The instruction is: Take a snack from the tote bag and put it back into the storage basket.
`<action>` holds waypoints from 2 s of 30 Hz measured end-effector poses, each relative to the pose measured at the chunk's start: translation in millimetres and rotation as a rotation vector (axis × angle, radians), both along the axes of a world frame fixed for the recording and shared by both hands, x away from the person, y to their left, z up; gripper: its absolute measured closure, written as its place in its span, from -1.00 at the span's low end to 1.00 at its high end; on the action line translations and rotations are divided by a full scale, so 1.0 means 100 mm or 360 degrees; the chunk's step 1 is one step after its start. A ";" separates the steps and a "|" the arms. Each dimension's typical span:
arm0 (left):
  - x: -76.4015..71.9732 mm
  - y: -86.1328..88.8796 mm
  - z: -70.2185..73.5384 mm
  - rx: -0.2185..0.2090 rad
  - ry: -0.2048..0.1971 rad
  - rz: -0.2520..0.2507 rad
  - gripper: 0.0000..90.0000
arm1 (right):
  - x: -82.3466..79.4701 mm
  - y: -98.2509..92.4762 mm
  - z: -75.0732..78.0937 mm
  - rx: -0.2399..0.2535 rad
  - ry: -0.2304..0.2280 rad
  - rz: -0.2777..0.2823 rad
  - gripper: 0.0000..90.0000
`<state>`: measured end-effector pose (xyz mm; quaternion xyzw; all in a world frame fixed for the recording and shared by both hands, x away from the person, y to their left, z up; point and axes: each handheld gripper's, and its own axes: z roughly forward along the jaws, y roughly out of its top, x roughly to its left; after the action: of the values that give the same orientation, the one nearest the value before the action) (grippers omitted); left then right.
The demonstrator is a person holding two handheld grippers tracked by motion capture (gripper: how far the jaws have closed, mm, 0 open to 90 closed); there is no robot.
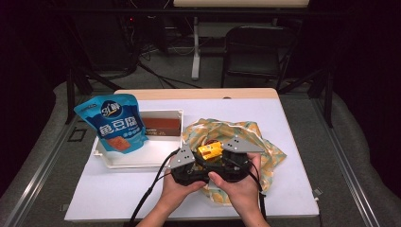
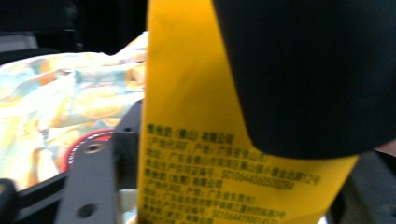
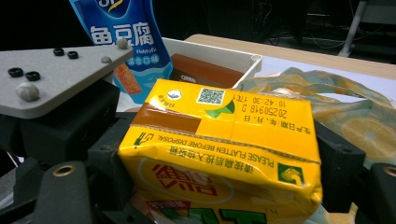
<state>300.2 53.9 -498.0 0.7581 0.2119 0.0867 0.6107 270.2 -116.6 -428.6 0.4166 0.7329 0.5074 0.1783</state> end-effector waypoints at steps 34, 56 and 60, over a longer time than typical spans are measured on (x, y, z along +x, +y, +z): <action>0.15 0.79 0.03 -0.0005 0.0019 0.0237 0.11 | 0.02 -0.34 0.02 0.0089 -0.0099 -0.0020 -0.84; 0.34 1.32 -0.08 -0.0057 -0.0032 0.0453 0.12 | 0.07 -0.59 -0.14 0.0072 -0.0065 -0.0137 -0.77; 0.36 1.40 -0.12 -0.0054 -0.0017 0.0489 0.12 | 0.07 -0.62 -0.15 0.0071 -0.0063 -0.0153 -0.77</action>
<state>336.5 194.2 -509.9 0.7058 0.3234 0.1796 0.6042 277.5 -178.3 -444.0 0.4451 0.6969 0.5226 0.2076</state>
